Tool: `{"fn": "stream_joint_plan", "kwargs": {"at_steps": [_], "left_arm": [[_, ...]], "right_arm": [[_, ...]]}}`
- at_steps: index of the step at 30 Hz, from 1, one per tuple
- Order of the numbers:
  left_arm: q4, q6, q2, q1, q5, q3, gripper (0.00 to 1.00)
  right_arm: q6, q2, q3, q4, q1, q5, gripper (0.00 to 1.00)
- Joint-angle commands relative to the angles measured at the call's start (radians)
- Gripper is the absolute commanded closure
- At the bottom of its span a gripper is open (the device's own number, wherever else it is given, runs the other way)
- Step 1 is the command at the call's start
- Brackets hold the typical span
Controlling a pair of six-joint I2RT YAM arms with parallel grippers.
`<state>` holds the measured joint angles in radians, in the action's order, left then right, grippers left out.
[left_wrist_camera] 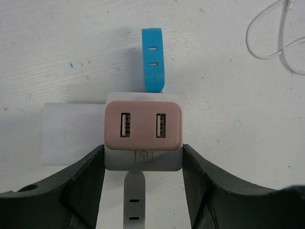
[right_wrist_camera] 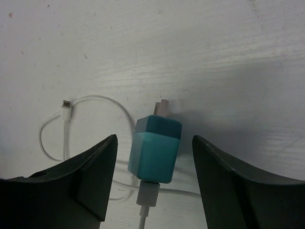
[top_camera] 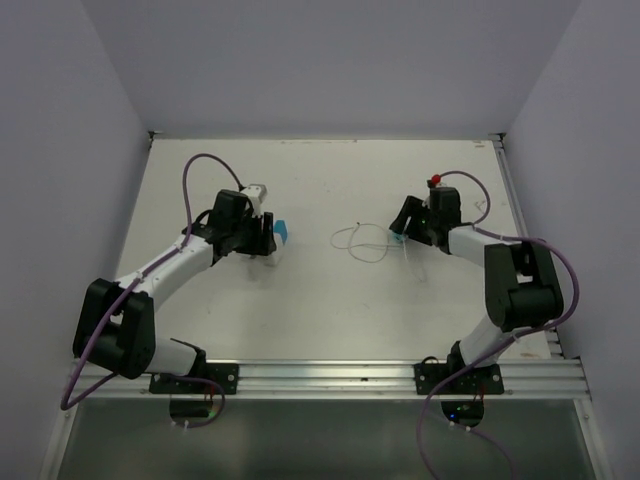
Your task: Pull the plug off the socket
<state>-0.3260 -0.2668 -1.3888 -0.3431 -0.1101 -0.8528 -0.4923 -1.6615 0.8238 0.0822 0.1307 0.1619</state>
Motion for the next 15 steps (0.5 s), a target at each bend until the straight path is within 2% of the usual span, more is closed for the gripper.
{"fn": "stream_joint_plan", "kwargs": {"at_steps": [1,4,7,15], "left_arm": [[0.094,0.031,0.051,-0.002,-0.065,-0.009,1.00],[0.097,0.040,0.043,-0.002,-0.086,-0.012,1.00],[0.096,0.047,0.039,-0.002,-0.089,-0.020,1.00],[0.119,0.012,0.027,-0.002,-0.092,-0.020,1.00]], "right_arm": [[0.011,0.048,-0.008,0.031,-0.003,0.011,0.30],[0.040,0.103,0.003,-0.040,-0.003,-0.015,0.18],[0.064,0.160,0.018,-0.079,-0.003,-0.019,0.12],[0.124,0.328,0.009,-0.162,0.059,-0.012,0.09]]}}
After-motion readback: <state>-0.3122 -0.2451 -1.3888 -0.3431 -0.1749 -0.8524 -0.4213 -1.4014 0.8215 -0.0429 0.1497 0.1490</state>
